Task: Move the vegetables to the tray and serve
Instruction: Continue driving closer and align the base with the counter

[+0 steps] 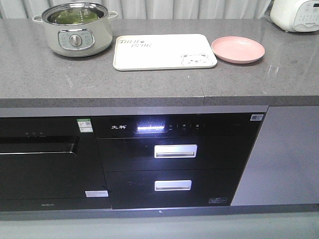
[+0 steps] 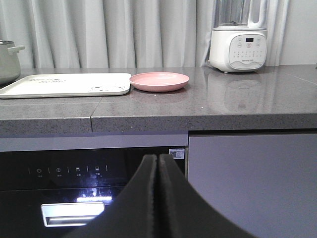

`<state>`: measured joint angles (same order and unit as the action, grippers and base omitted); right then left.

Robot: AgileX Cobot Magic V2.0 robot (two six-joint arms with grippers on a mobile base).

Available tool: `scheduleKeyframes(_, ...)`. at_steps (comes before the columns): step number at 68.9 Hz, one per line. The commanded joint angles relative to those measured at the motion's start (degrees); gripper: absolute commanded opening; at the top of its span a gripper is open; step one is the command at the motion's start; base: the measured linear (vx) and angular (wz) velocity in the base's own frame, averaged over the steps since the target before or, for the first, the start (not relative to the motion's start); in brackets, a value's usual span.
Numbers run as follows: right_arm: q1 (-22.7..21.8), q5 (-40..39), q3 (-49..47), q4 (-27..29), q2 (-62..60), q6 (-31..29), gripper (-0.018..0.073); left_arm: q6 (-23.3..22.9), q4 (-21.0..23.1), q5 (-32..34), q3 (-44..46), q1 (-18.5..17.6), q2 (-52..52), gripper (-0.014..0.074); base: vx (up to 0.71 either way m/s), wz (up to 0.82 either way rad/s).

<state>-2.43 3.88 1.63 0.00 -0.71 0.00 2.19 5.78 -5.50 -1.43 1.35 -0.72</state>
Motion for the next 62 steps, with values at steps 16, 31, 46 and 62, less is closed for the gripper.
scheduleKeyframes(16, -0.39, -4.28, 0.88, 0.0, -0.4, 0.0, -0.0002, -0.39, 0.08, 4.4, -1.61, -0.42, -0.75, -0.0006, 0.04, 0.0)
scheduleKeyframes(31, -0.39, -4.28, 0.88, 0.0, -0.4, 0.0, -0.0002, -0.39, 0.08, 4.4, -1.61, -0.42, -0.75, -0.0006, 0.05, 0.01)
scheduleKeyframes(46, -0.39, -4.28, 0.88, 0.0, -0.4, 0.0, -0.0002, -0.39, 0.08, 4.4, -1.61, -0.42, -0.75, -0.0006, 0.05, 0.0)
scheduleKeyframes(62, -0.39, -4.28, 0.88, 0.0, -0.4, 0.0, -0.0002, -0.39, 0.08, 4.4, -1.61, -0.42, -0.75, -0.0006, 0.06, -0.01)
